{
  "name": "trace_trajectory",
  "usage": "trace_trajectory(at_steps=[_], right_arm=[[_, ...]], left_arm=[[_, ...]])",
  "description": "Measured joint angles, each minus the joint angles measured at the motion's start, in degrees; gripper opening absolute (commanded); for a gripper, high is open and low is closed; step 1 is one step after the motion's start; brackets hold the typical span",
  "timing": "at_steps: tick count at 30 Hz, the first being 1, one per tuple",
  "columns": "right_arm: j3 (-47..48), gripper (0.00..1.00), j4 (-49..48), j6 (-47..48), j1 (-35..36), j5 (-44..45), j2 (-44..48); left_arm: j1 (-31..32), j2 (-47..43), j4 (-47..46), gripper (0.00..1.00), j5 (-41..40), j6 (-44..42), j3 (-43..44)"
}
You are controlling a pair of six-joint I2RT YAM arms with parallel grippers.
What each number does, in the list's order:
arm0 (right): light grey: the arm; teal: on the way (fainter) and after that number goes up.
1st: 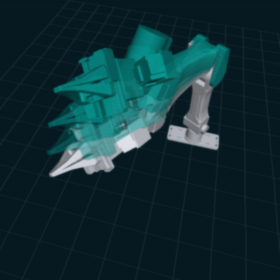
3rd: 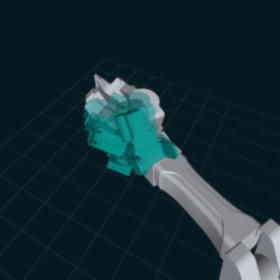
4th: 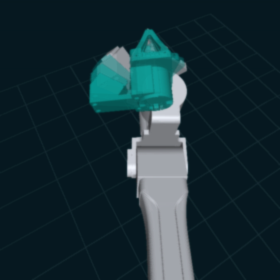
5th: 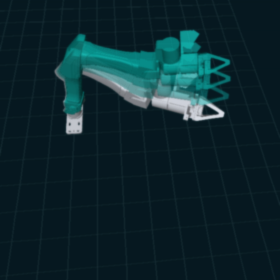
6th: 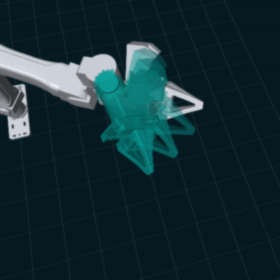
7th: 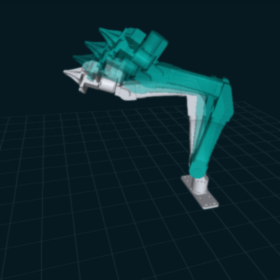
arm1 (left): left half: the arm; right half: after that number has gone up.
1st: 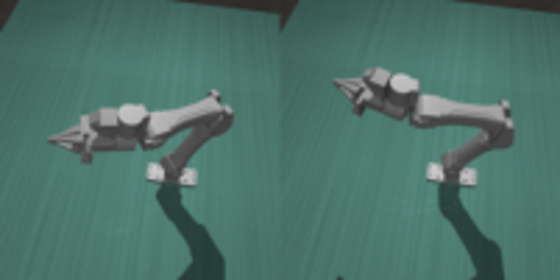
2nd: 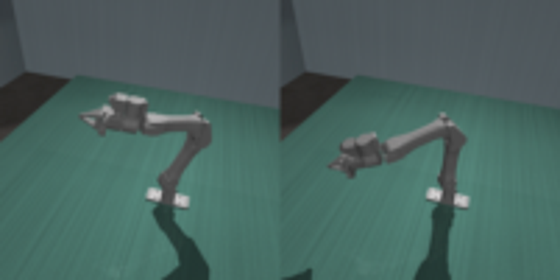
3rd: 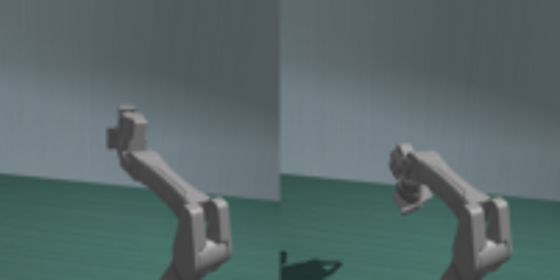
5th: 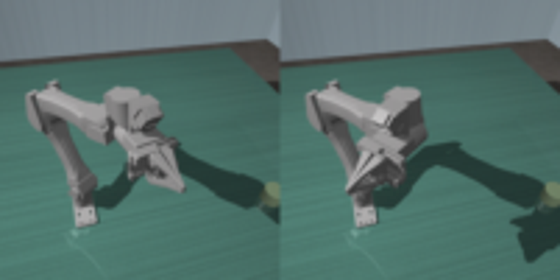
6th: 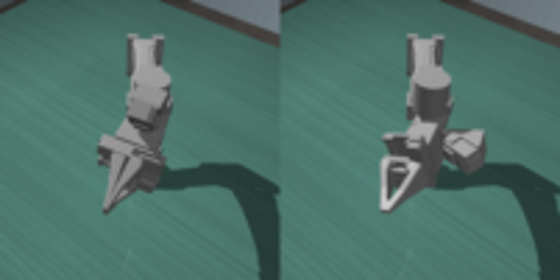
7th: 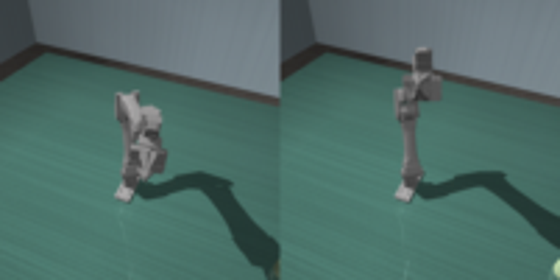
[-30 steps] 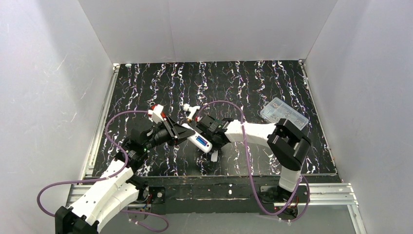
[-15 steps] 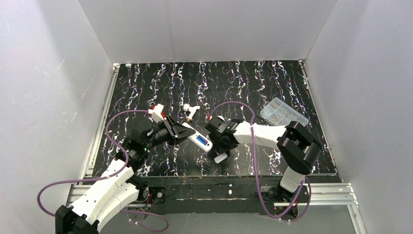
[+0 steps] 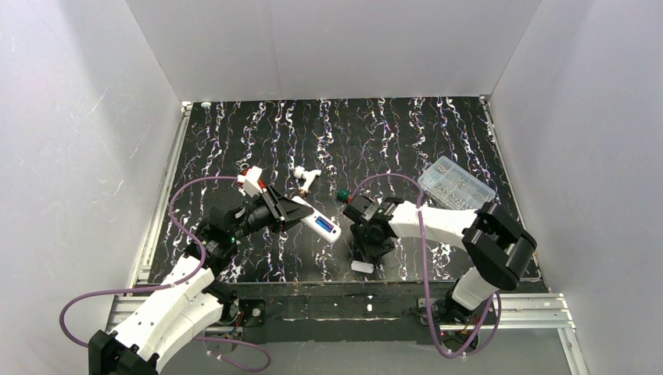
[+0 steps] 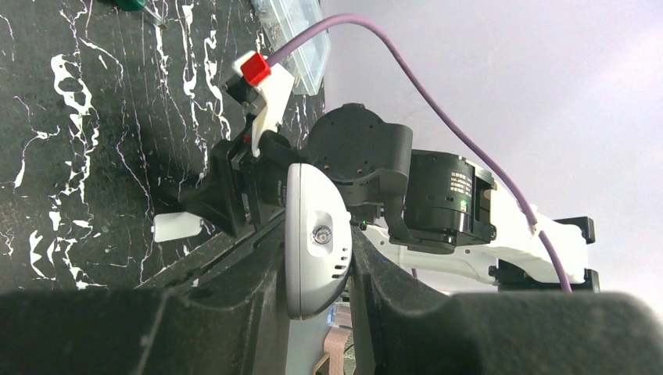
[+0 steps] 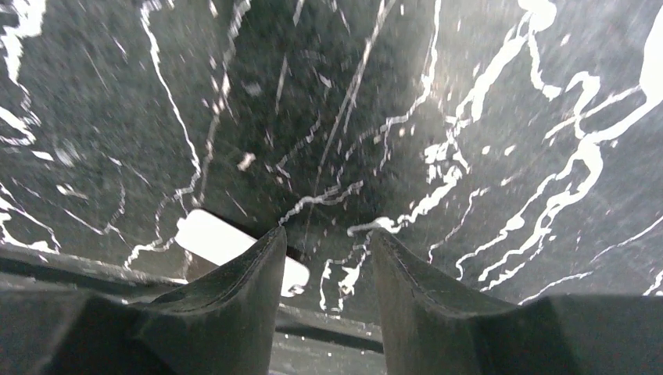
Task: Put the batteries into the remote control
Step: Pick up the battery cover at the center of the board.
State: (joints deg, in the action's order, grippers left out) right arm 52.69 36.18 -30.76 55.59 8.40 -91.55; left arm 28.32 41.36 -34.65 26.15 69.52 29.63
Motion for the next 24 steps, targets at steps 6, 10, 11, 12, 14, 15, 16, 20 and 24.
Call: trace_trajectory(at_steps=[6,10,11,12,14,15,16,20,24], right_arm=[[-2.4,0.57,2.6,-1.3,0.0,-2.6,2.6],[-2.6,0.58,3.5,-1.9,0.0,-2.2,3.8],[-2.6,0.58,3.5,-1.8,0.0,-1.9,4.7],[-2.5,0.58,3.4,-1.6,0.0,-1.7,5.8],[-2.5,0.59,2.9,-0.3,0.0,-1.4,8.4],[-2.5,0.59,2.5,0.5,0.0,-1.5,9.8],[-2.5,0.6,2.1,1.5,0.0,-1.8,11.1],[-2.5,0.61,-0.2,4.7,0.7,-5.1,13.3],[-2.6,0.62,-1.8,6.3,3.9,-7.8,12.3]], left_arm=[[0.0,0.0,-0.3,0.0,0.0,0.2,0.0],[0.0,0.0,-0.5,0.0,0.0,0.2,0.0],[0.0,-0.1,-0.5,0.0,0.0,0.2,0.0],[0.0,-0.2,-0.4,0.0,0.0,0.2,0.0],[0.0,-0.5,-0.3,0.0,0.0,0.2,0.0],[0.0,-0.8,-0.1,0.0,0.0,0.1,0.0],[0.0,-1.0,0.0,0.0,0.0,0.1,0.0],[0.0,-1.6,0.3,0.0,0.0,0.1,0.0],[0.0,-1.6,0.2,0.0,-0.1,0.2,0.0]])
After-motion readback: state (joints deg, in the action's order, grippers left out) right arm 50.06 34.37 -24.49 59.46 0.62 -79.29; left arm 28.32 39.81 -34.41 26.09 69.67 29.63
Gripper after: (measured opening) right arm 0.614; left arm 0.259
